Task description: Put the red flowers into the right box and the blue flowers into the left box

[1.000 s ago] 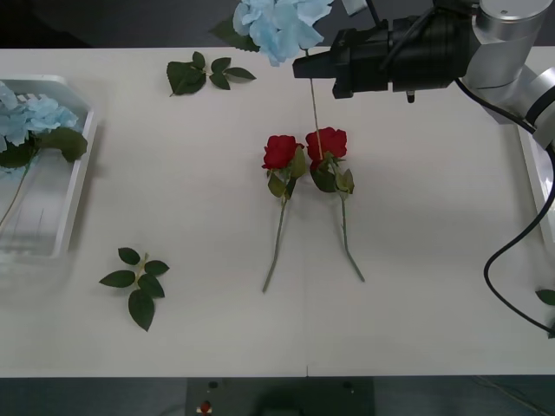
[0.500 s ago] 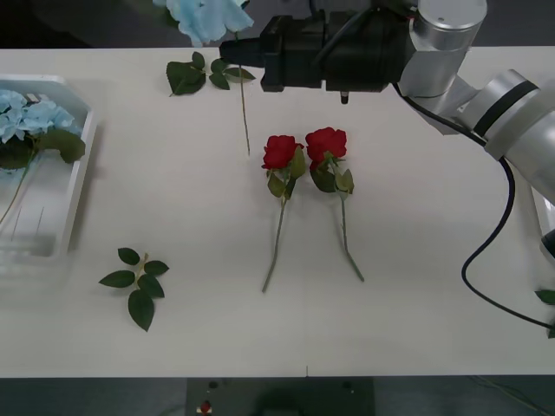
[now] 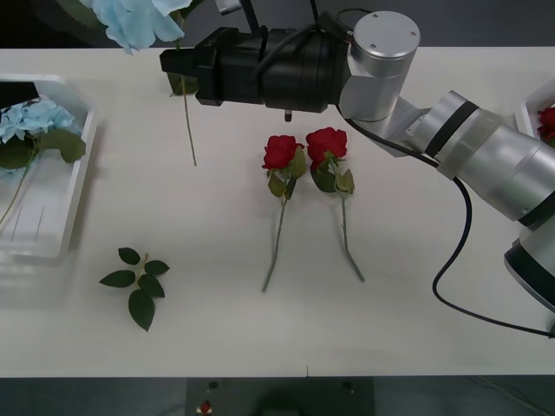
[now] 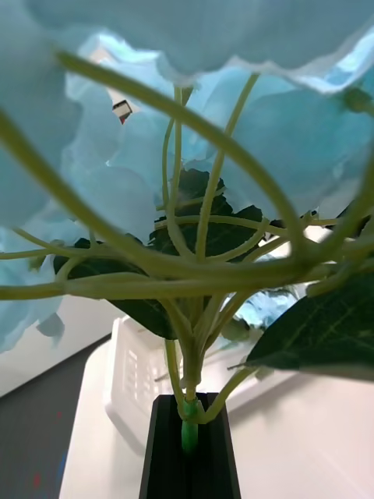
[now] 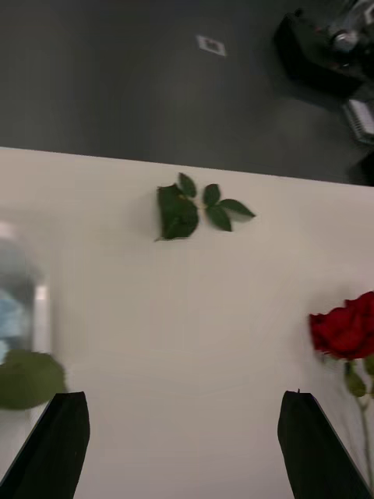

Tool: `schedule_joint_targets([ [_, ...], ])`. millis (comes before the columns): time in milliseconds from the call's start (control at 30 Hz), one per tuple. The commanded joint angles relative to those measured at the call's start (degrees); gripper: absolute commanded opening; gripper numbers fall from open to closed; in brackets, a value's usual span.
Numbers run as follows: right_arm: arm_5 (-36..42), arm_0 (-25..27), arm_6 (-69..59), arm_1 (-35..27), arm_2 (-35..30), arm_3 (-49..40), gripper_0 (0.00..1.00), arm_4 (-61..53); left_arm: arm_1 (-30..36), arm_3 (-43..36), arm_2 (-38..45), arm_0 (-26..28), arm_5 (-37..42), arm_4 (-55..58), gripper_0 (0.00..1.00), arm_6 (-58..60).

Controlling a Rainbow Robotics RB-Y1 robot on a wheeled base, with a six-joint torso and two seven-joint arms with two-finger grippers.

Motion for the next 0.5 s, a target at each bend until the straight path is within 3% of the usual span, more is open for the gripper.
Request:
schedule_joint_targets([
  [33, -1.3, -1.6, 0.1, 1.3, -0.5, -1.5, 0.0, -0.6, 2.0, -1.6, -7.1, 0.0, -4.4, 8.5, 0.7, -3.6],
  [167, -1.0, -1.7, 0.1, 1.4, -0.5, -1.5, 0.0, -0.9, 1.9, -1.5, -15.5, 0.8, -6.9, 14.1, 0.73, -10.0],
  [333, -0.6, -1.6, 0.1, 1.4, -0.6, -1.5, 0.0, -1.0, 2.0, -1.6, -22.9, 1.6, -4.5, 21.7, 0.93, -15.6],
  [500, 0.1, -1.6, 0.1, 1.2, -0.5, -1.5, 0.0, -1.5, 2.0, -1.6, -27.2, 1.7, -3.2, 27.2, 1.0, -19.9],
])
